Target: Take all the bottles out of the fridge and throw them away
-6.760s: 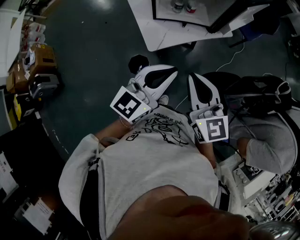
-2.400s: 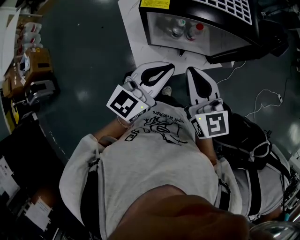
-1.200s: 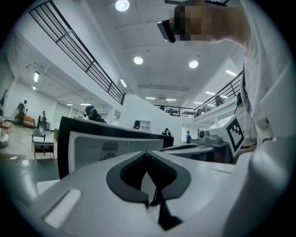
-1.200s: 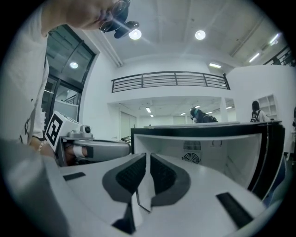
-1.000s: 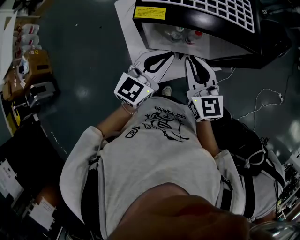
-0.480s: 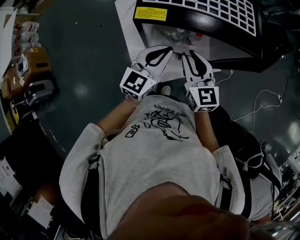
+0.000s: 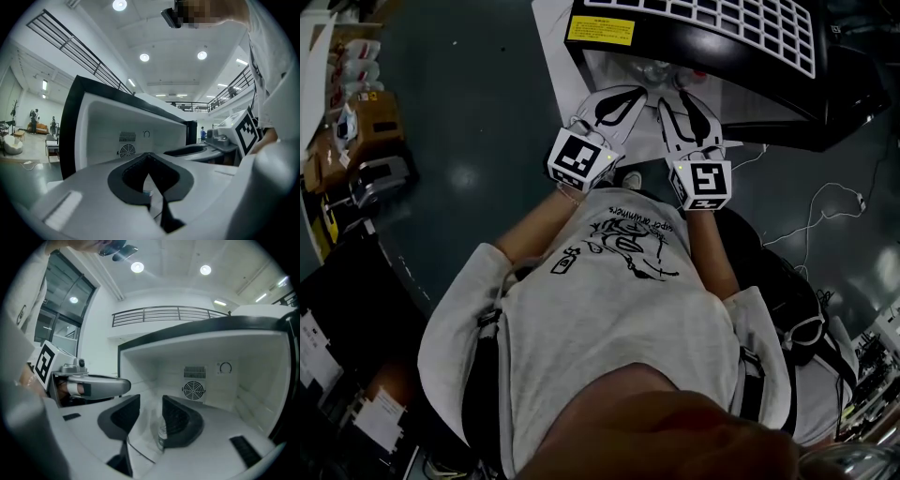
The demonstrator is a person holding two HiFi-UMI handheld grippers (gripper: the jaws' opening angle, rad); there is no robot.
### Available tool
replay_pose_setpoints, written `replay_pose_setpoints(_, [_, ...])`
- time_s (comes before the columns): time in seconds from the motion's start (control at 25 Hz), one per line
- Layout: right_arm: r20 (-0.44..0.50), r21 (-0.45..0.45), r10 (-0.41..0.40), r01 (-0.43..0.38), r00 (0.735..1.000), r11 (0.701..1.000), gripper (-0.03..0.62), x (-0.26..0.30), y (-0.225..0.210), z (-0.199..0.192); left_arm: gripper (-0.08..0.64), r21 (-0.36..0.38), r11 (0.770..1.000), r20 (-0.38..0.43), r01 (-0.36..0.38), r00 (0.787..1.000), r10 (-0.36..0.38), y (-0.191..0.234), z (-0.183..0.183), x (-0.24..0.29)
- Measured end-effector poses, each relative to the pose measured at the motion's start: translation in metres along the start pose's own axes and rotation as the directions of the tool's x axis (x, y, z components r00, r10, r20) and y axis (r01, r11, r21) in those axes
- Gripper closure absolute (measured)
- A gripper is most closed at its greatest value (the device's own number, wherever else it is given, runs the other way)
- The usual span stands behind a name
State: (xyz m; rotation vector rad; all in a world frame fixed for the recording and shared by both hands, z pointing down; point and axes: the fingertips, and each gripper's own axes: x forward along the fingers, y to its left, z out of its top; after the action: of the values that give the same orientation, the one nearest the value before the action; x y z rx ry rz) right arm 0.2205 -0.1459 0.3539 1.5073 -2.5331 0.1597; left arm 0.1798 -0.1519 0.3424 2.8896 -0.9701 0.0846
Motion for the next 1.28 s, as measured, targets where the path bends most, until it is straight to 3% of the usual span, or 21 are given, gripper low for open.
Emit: replay_pose_setpoints(1.28, [-0.058,-0.005,-0.038,0.038,0.998,0.999,0.423,0.064,-0.026,-0.050,0.551,-0.025,0.999,-0.057,-0.043,0.998,0.041,0.036,-0.049,0.030])
